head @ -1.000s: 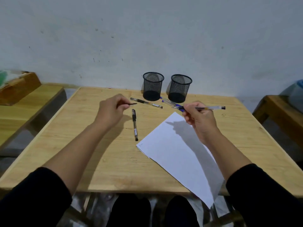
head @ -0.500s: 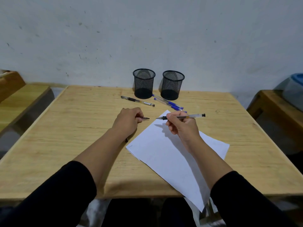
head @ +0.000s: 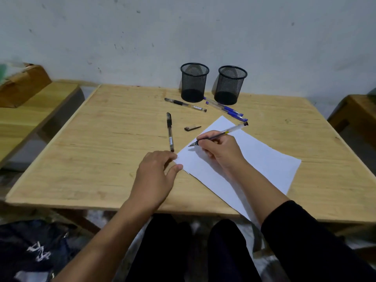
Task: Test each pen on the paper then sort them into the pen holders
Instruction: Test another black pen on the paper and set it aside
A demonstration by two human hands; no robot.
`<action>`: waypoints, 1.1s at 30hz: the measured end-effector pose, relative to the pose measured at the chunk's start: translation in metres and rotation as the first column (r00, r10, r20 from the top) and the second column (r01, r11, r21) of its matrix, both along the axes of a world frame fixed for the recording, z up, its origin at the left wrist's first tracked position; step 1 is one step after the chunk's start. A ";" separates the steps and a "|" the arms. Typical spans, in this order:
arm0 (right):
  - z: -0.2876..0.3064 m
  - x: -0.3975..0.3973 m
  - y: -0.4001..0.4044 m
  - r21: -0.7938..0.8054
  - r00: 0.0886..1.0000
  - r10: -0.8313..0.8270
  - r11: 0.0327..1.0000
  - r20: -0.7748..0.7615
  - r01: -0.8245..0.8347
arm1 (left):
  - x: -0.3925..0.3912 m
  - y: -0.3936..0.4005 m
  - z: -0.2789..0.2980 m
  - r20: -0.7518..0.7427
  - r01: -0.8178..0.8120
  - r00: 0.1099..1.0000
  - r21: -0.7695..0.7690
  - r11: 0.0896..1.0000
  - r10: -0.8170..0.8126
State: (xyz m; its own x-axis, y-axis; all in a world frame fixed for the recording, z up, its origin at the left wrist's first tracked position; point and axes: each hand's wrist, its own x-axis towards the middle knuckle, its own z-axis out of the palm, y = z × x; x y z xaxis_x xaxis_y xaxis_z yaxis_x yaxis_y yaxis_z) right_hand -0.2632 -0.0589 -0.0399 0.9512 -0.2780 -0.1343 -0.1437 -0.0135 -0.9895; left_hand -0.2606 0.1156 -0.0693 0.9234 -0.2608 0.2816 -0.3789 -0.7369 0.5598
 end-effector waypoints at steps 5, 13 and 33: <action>-0.003 -0.004 0.015 -0.052 0.998 0.070 0.996 0.010 -0.069 | 0.000 -0.001 -0.008 0.015 -0.023 1.000 -0.013 1.000 0.023; -0.011 0.019 0.023 -0.439 0.993 0.097 0.896 0.065 -0.059 | 0.001 0.000 -0.010 0.063 0.002 0.998 0.015 1.000 -0.003; -0.016 0.016 0.027 -0.487 0.989 0.103 0.872 0.103 -0.040 | 0.001 -0.001 -0.011 0.069 0.006 0.998 -0.001 1.000 -0.006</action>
State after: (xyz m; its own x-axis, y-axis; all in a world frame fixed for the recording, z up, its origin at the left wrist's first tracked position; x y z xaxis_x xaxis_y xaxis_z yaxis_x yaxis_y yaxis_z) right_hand -0.2467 -0.0315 -0.0557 0.9710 -0.2083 0.1171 -0.0027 -0.4996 -0.8662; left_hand -0.2591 0.1145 -0.0806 0.9003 -0.2655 0.3448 -0.4207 -0.7338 0.5335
